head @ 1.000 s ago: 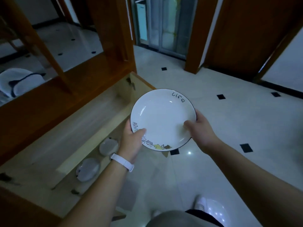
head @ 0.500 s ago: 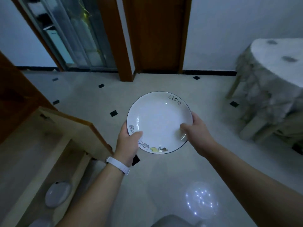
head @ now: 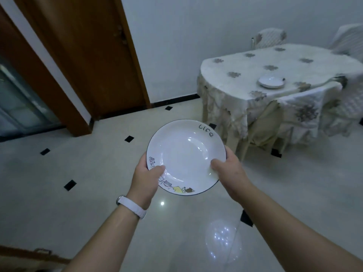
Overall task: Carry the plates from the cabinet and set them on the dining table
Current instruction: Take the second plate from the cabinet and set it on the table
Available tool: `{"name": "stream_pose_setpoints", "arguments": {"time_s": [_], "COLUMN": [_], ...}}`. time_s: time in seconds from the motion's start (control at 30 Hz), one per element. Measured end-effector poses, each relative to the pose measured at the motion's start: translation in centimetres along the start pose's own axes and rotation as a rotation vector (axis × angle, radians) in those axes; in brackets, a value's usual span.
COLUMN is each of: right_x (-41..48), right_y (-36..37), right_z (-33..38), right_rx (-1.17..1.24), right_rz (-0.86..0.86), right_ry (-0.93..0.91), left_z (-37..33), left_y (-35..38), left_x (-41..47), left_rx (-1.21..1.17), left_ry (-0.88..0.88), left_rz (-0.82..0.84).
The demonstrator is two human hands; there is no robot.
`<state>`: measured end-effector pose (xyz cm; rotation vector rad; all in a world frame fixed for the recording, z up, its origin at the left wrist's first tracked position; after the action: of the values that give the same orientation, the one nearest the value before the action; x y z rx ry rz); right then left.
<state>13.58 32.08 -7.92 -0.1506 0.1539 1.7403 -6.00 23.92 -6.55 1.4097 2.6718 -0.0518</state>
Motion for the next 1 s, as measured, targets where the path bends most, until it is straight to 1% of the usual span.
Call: {"name": "stream_pose_setpoints", "arguments": {"time_s": [0.3,0.4,0.5,0.8,1.0], "right_x": [2.4,3.6,5.5,16.4,23.5], "right_y": [-9.7,-12.0,-13.5,-16.7,-18.2], "right_z": [0.8,0.4,0.1,1.7,4.2], "right_rx": [0.057,0.051,0.036,0.082,0.050], "right_rz": [-0.225,-0.309,-0.358,-0.578,-0.659], "right_ry": [0.002,0.026,0.045,0.079,0.066], "left_z": [-0.1,0.3,0.4,0.0,-0.8], "left_y": [11.4,14.5,17.2,27.6,34.0], "left_x": [3.1,5.1,7.7,19.0,26.5], "left_rx": [0.033,0.058,0.105,0.065,0.026], "left_ry": [-0.035,-0.047,-0.056,-0.086,-0.147], "left_rz": [0.209,0.287,0.356,0.545,0.652]}}
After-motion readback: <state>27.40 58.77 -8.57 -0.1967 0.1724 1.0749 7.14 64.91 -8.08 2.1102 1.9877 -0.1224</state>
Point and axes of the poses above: each hand's wrist, its own x-axis towards the middle knuckle, its own y-axis out of the palm, z = x × y, the point moved 1 cm from there along x, towards the middle knuckle, and after that the axes turned 5 degrees about -z, right-handed, at the moved point
